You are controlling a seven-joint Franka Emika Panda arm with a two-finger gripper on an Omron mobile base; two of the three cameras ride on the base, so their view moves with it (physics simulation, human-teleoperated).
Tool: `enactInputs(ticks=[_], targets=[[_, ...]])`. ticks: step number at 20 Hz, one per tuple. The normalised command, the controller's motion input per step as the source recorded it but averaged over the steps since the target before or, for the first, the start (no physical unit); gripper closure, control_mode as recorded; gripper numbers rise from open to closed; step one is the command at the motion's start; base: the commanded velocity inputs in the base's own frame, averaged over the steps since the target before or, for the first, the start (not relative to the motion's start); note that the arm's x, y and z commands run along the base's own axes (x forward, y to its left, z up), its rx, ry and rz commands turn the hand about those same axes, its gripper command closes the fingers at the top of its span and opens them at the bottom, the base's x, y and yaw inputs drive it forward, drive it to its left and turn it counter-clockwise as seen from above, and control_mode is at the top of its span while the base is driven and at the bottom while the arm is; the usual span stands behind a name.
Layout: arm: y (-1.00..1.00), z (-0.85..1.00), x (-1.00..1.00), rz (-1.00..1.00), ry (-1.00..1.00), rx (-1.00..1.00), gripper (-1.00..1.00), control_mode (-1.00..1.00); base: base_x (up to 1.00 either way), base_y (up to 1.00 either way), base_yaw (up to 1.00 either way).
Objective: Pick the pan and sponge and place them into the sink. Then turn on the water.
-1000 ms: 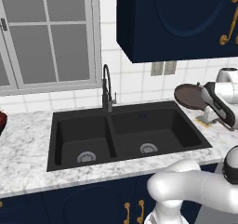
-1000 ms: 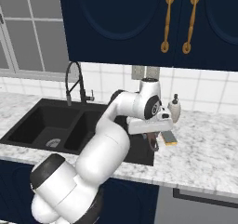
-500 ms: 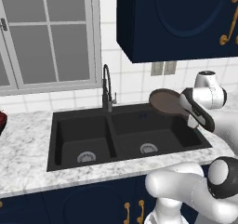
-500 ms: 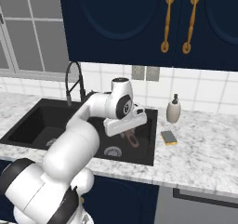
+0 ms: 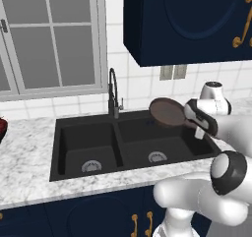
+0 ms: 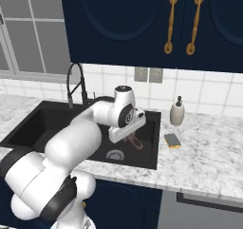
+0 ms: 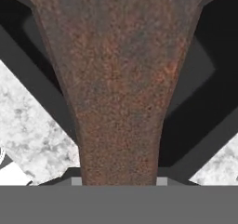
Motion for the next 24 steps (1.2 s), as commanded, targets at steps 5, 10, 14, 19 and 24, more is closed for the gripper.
enactInputs(ticks=[5, 10, 14, 19, 24], targets=[[0.33, -0.39, 0.61, 0.18, -0.01, 0.00, 1.00, -1.00, 0.00, 0.00, 0.00], [0.09, -0.52, 0.20, 0.06, 0.15, -0.01, 1.00, -1.00, 0.00, 0.00, 0.00], [0.01, -0.58, 0.13, 0.03, 0.25, -0.04, 1.00, -1.00, 0.00, 0.00, 0.00], [0.14, -0.49, 0.26, 0.00, 0.17, -0.04, 1.00, -1.00, 0.00, 0.00, 0.00], [0.34, -0.49, 0.32, 0.00, 0.09, -0.08, 1.00, -1.00, 0.00, 0.00, 0.00]])
